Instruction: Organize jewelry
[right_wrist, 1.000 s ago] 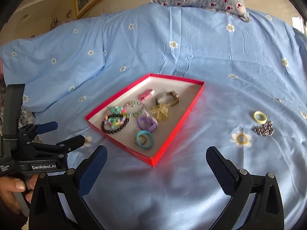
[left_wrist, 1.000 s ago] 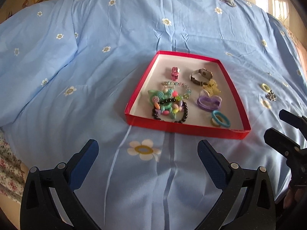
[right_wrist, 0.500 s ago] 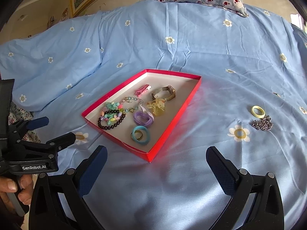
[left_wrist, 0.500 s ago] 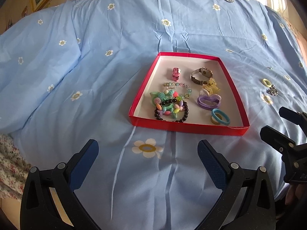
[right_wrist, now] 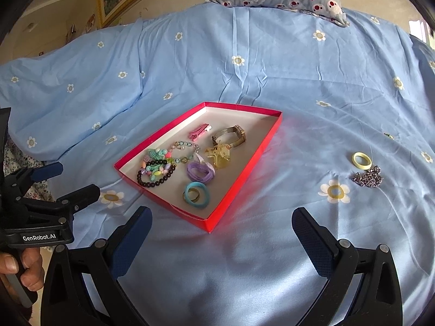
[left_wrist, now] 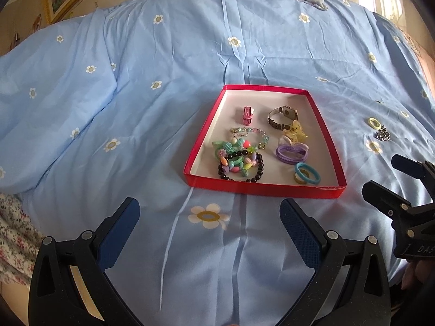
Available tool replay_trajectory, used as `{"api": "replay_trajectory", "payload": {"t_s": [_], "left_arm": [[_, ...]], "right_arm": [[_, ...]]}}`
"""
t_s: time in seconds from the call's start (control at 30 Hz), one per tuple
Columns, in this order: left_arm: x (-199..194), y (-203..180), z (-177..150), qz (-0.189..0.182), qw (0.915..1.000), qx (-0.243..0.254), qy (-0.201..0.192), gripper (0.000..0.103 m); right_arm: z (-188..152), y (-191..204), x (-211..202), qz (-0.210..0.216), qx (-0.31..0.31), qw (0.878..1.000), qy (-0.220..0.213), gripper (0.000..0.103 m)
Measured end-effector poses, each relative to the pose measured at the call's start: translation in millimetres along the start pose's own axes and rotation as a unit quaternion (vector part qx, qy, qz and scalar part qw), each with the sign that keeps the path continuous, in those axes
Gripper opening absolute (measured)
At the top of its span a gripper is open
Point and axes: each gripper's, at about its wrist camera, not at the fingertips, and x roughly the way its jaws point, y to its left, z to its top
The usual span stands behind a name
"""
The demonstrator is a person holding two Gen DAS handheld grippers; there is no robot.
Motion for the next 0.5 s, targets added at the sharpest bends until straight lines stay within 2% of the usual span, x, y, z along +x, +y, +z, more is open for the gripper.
{"api": "replay_trajectory", "payload": {"t_s": [0.5], "left_arm": [[-4.8, -0.1, 0.8, -0.003, 1.0000, -0.003, -0.003, 0.103]], "right_arm": [[-0.4, 0.0, -0.3, 0.000, -0.001, 1.000, -0.002, 0.103]]}}
